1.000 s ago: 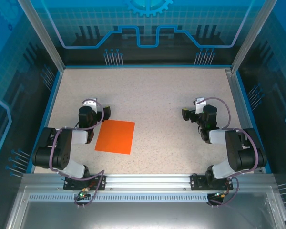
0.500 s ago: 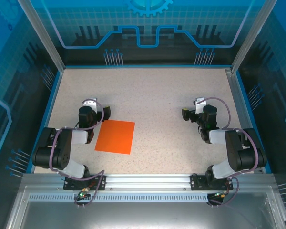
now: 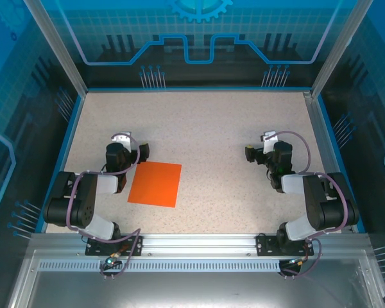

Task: Fold a paper plane with a square sheet of paper (pick it up from the middle)

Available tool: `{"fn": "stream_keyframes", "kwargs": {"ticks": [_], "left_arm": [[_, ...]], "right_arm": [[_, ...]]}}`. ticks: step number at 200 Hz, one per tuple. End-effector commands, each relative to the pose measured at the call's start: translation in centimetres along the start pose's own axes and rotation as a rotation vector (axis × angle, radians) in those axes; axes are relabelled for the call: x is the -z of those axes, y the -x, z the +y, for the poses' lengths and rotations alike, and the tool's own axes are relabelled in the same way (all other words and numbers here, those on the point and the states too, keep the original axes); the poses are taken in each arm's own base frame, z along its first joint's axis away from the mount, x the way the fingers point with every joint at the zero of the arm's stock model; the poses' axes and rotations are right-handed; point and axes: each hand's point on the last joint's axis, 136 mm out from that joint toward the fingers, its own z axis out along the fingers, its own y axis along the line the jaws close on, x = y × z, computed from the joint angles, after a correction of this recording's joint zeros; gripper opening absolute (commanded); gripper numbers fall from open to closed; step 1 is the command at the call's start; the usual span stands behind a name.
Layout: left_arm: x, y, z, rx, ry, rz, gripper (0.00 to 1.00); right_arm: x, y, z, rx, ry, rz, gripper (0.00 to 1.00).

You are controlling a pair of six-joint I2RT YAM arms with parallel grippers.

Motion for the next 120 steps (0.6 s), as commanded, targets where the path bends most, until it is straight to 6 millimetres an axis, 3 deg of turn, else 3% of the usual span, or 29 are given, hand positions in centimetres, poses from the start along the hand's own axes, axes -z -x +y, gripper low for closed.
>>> {"fn": "stream_keyframes", "kwargs": {"ticks": [1,53,65,93,120], "left_arm": [[0.6,1.3,-0.6,-0.026,-0.046,-0.055,0.98],[2.7,3.0,-0.7,-0.009,-0.040,-0.082,0.99],[3.6,3.6,-0.8,-0.003,-0.042,-0.087,0.98],[5.6,5.2,-1.2,0.017,-0.061,-0.113,0.98],[7.9,7.3,-1.2,0.052,-0.055,-0.170,0.99]], "right_arm": [[-0.1,1.3,-0.3,0.019,0.006,-0.045,0.99],[1.1,1.9,0.4,0.053,-0.003,-0.094,0.99],[1.8,3.3,0.3,0.053,-0.011,-0.105,0.99],[3.6,4.6,0.5,-0.037,0.014,0.066,1.00],[6.5,7.0,0.7,-0.169,0.025,0.062,0.99]]}}
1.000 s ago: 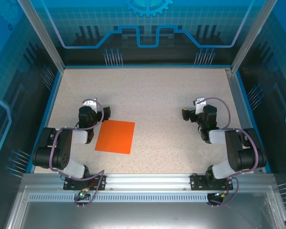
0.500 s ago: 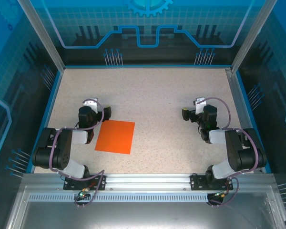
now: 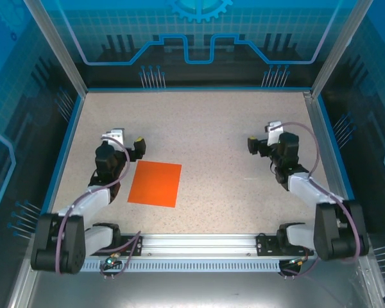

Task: Fold a paper plane with a square sheet of paper (pick it up from the middle)

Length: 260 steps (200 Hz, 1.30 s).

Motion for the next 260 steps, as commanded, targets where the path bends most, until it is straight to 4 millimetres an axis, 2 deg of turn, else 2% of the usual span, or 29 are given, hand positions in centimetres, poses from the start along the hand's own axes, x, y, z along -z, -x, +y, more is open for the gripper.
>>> {"fn": "stream_keyframes", "kwargs": {"ticks": [1,18,29,52,90,126,131,133,137,159,189,260], "left_arm": [[1.3,0.8,0.0,0.051,-0.001,0.007,0.99],[2.1,1.7,0.6,0.127,0.042,0.030,0.99],[2.6,1.9,0.7,0.192,0.063,0.067,0.98],[3.6,2.2,0.7,0.341,0.085,0.105,0.98],[6.1,2.6,1.2,0.513,0.123,0.060,0.99],[7.3,1.5,1.1,0.523,0.136,0.122,0.99],[7.2,1.2,1.0,0.522,0.137,0.145,0.99],[7.2,1.1,1.0,0.520,0.137,0.156,0.99],[7.1,1.0,0.8,0.520,0.132,0.171,0.98],[6.9,0.2,0.2,0.523,0.121,0.257,0.99],[7.0,-1.0,-0.1,0.549,0.128,0.333,0.98],[8.1,-2.5,-0.1,0.595,0.157,0.414,0.98]], "right_arm": [[2.3,-0.5,0.7,-0.149,0.018,0.115,0.99],[3.9,-0.1,-0.6,-0.396,-0.087,0.172,0.99],[4.6,-0.8,0.0,-0.442,-0.066,0.246,0.99],[5.0,-1.3,1.4,-0.551,-0.008,0.291,0.99],[5.7,-1.0,8.6,-0.663,0.369,0.377,0.99],[5.8,-1.9,15.1,-0.481,0.401,0.531,1.00],[5.8,-2.5,16.1,-0.469,0.415,0.560,0.99],[5.8,-1.8,16.7,-0.464,0.429,0.553,0.99],[5.7,-1.6,17.5,-0.458,0.443,0.562,0.99],[5.3,-1.8,22.6,-0.375,0.490,0.613,0.98],[5.2,-3.2,29.1,-0.277,0.532,0.690,0.94],[6.3,-8.7,40.4,-0.127,0.621,0.844,0.88]]}}
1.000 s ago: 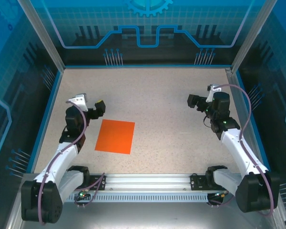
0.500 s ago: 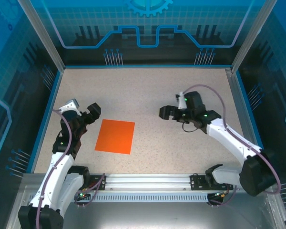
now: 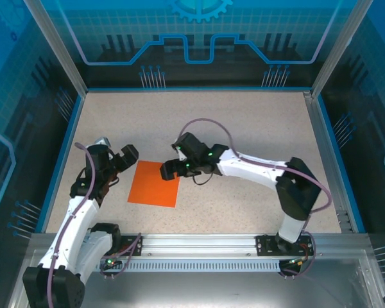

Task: Fold a paper plane with a square sheet of paper (pick it up from the middle)

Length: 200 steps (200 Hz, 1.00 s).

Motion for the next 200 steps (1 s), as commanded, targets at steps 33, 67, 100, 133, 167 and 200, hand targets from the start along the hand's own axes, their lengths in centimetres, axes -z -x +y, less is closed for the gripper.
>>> {"fn": "stream_keyframes", "kwargs": {"ticks": [33,67,100,133,167,200], "left_arm": [[1.1,-0.6,0.2,0.053,0.015,0.050,0.99],[1.1,-0.7,0.8,0.054,0.054,0.061,0.99],[1.3,-1.0,1.1,0.044,0.072,0.078,0.99],[1.5,-1.5,1.0,0.044,0.061,0.101,0.99],[1.6,-2.1,0.7,0.043,0.031,0.120,0.99],[1.7,-2.9,-0.5,0.045,-0.051,0.152,0.98]], "right_arm": [[-5.3,-2.7,4.5,0.053,0.018,0.126,0.84],[-7.8,-3.6,5.1,0.049,0.014,0.185,0.83],[-8.9,-5.0,3.6,0.050,-0.044,0.236,0.82],[-9.8,-7.2,1.7,0.037,-0.031,0.285,0.82],[-9.3,-8.9,-2.3,0.014,-0.086,0.316,0.81],[-7.1,-9.0,-7.2,-0.049,-0.122,0.304,0.80]]}}
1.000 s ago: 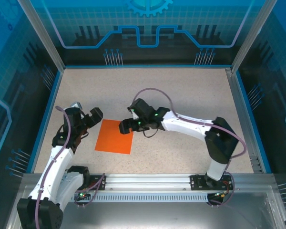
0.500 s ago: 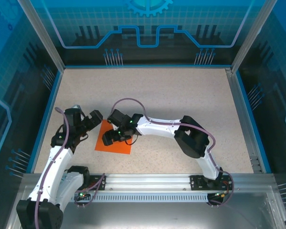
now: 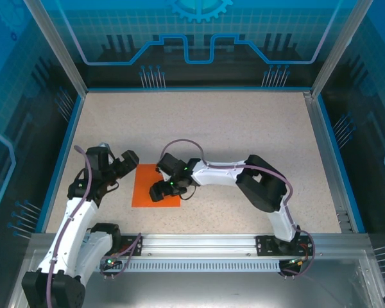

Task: Fold a paper plane with a square sheet of paper (pick it up from the middle)

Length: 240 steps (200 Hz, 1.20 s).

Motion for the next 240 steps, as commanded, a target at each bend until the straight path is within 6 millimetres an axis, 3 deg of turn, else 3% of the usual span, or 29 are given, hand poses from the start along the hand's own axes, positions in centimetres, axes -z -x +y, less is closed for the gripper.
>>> {"fn": "stream_keyframes", "kwargs": {"ticks": [1,60,76,116,148,169,202,240], "left_arm": [[0.4,-0.7,-1.1,-0.001,-0.077,0.039,0.98],[0.5,-2.4,-3.5,-0.017,-0.217,0.121,0.98],[0.5,-2.8,-3.4,-0.021,-0.221,0.130,0.99],[0.5,-3.1,-4.0,-0.038,-0.255,0.141,0.98],[0.1,-3.0,-3.7,-0.040,-0.236,0.134,0.98],[0.2,-3.0,-3.2,-0.050,-0.212,0.132,0.98],[0.4,-3.2,-2.7,-0.069,-0.191,0.126,0.99],[0.6,-3.4,-3.7,-0.067,-0.242,0.144,0.98]], "right_arm": [[0.7,-2.7,-6.7,-0.091,-0.112,0.083,0.80],[5.1,-3.4,-12.7,-0.095,-0.208,0.096,0.78],[6.0,-2.9,-12.0,-0.088,-0.189,0.074,0.78],[7.5,-0.6,-7.4,0.005,-0.187,-0.006,0.78],[7.0,1.5,-6.3,-0.002,-0.279,-0.047,0.78],[5.5,1.9,-6.2,-0.013,-0.307,-0.023,0.77],[3.9,1.7,-8.0,-0.074,-0.356,-0.005,0.76],[3.6,0.4,-11.0,-0.141,-0.389,0.015,0.75]]}}
